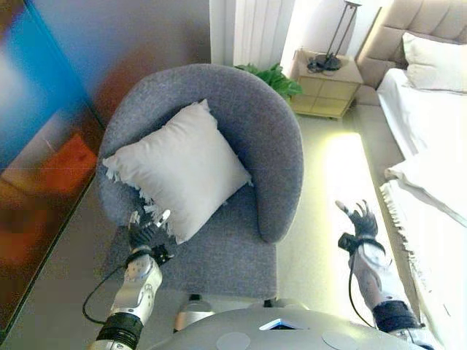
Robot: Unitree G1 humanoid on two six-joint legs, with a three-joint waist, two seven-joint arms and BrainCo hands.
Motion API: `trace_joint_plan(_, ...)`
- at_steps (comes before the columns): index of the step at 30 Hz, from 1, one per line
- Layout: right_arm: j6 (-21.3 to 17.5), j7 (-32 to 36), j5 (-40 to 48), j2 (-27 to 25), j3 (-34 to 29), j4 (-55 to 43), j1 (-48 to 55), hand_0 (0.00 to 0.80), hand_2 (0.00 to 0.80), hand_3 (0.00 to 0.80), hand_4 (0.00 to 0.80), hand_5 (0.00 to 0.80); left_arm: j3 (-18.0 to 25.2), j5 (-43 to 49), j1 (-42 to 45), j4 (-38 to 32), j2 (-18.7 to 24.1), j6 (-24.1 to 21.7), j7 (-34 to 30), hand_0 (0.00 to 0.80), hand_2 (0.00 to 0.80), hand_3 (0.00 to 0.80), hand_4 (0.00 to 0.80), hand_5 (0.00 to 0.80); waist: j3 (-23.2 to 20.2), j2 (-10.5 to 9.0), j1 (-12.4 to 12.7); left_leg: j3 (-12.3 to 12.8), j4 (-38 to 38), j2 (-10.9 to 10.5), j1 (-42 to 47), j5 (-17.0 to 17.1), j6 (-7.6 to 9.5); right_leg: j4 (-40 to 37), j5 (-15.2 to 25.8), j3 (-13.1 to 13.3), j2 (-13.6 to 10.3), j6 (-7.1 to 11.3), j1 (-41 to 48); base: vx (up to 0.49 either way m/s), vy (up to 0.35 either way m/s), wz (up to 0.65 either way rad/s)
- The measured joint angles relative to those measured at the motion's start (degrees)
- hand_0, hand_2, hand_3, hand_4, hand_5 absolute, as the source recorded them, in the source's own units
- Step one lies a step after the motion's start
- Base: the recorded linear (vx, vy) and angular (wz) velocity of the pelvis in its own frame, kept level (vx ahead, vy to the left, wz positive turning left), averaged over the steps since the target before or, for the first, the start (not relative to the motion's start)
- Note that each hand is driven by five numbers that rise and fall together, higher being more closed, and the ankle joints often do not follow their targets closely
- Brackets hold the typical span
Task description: Pick up the cushion and take it to the sofa
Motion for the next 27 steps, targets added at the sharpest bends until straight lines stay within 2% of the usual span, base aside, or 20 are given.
trace_joint_plan(1, 0.2, 0.0, 1.3, 0.3, 0.0, 3.0, -0.1, 0.0, 0.0, 0.0, 0.0, 0.0, 0.0, 0.0, -0.1, 2.7, -0.3, 0.6, -0.5, 0.0, 0.0, 0.0, 0.0, 0.0, -0.3, -0.02, -0.7, 0.4, 0.0, 0.0, 0.0, 0.0, 0.0, 0.0, 0.1, 0.2, 0.0, 0.08, 0.0, -0.031, 0.007, -0.14)
trace_joint_plan(6, 1.8, 0.9, 3.1, 1.8, 0.0, 16.6, -0.2, 0.0, 0.0, 0.0, 0.0, 0.0, -0.1, 0.0, -0.2, 14.9, -1.8, 3.3, -3.0, 0.0, 0.0, 0.0, 0.0, 0.0, -1.5, 0.33, -0.9, 1.4, 0.0, 0.2, 0.0, -0.4, -0.09, 0.0, 0.1, 1.4, 0.2, -0.02, -0.7, -0.026, 0.011, -0.12)
trace_joint_plan(8, 2.7, 2.3, 3.0, 2.2, 0.1, 25.1, -1.4, 0.0, 0.0, 0.0, 0.0, 0.0, 0.0, -0.1, -1.9, 22.5, -3.0, 4.9, -5.0, 0.0, 0.0, 0.0, 0.0, 0.0, -1.9, 0.5, -0.8, 1.6, 0.0, 0.4, 0.0, -0.5, -0.08, 0.0, 0.1, 1.6, 0.3, -0.02, -0.7, 0.001, 0.009, -0.05)
trace_joint_plan(10, 3.6, 4.5, 1.6, 2.7, 0.9, 35.4, -3.0, 0.0, 0.0, 0.0, 0.0, 0.0, 0.1, -0.1, -3.8, 31.7, -4.2, 6.0, -6.7, 0.0, 0.0, 0.0, 0.0, 0.0, -2.7, 0.83, -0.8, 2.3, 0.0, 0.5, 0.2, -0.7, -0.07, -0.1, 0.1, 2.1, 0.3, -0.03, -0.7, 0.022, 0.011, -0.09)
trace_joint_plan(14, 6.6, 9.6, -2.3, 4.9, 2.4, 46.4, -2.9, 0.0, 0.0, 0.0, 0.0, 0.0, 0.2, -0.1, -4.6, 41.4, -5.3, 7.9, -9.4, 0.0, 0.0, 0.0, 0.0, 0.0, -3.2, 1.4, -0.7, 2.7, 0.0, 0.7, 0.9, -1.0, -0.09, -0.1, 0.0, 2.4, 0.4, -0.12, -0.6, 0.03, 0.021, -0.08)
trace_joint_plan(17, 8.8, 11.8, -7.2, 6.2, 3.7, 50.2, -2.7, 0.0, 0.0, 0.0, 0.0, 0.0, 0.7, 0.0, -5.6, 45.1, -5.3, 12.2, -11.4, 0.0, 0.0, 0.0, 0.0, 0.0, -3.6, 2.14, -0.8, 2.8, 0.0, 0.7, 0.9, -1.1, -0.11, -0.1, 0.0, 2.4, 0.3, -0.12, -0.6, 0.011, 0.021, -0.03)
trace_joint_plan(21, 10.7, 13.4, -9.4, 5.2, 4.0, 50.5, -2.7, 0.0, 0.0, 0.0, 0.0, 0.0, 0.7, 2.2, -6.6, 45.9, -5.3, 16.6, -12.3, 0.0, 0.0, 0.0, 0.0, 0.0, -4.1, 2.94, -0.8, 2.9, 0.0, 0.8, 1.0, -1.1, -0.12, -0.1, 0.0, 2.4, 0.3, -0.14, -0.6, 0.0, 0.0, 0.0)
trace_joint_plan(24, 11.0, 13.5, -9.5, 4.5, 4.3, 50.5, -2.8, 0.0, 0.0, 0.0, 0.0, 0.0, 0.8, 2.2, -6.8, 46.2, -5.3, 19.8, -12.3, 0.0, 0.0, 0.0, 0.0, 0.0, -4.4, 3.58, -0.8, 2.9, 0.0, 0.8, 0.9, -1.1, -0.13, -0.1, 0.0, 2.4, 0.4, -0.14, -0.6, 0.0, 0.0, 0.0)
trace_joint_plan(27, 10.9, 13.9, -10.1, 4.1, 4.5, 50.5, -2.7, 0.0, 0.0, 0.0, 0.0, 0.0, 0.8, 2.1, -6.9, 46.3, -5.3, 21.0, -12.3, 0.0, 0.0, 0.0, 0.0, 0.0, -4.5, 3.95, -0.9, 2.9, 0.0, 0.8, 0.9, -1.1, -0.13, -0.1, 0.0, 2.5, 0.4, -0.15, -0.6, -0.023, -0.007, 0.0)
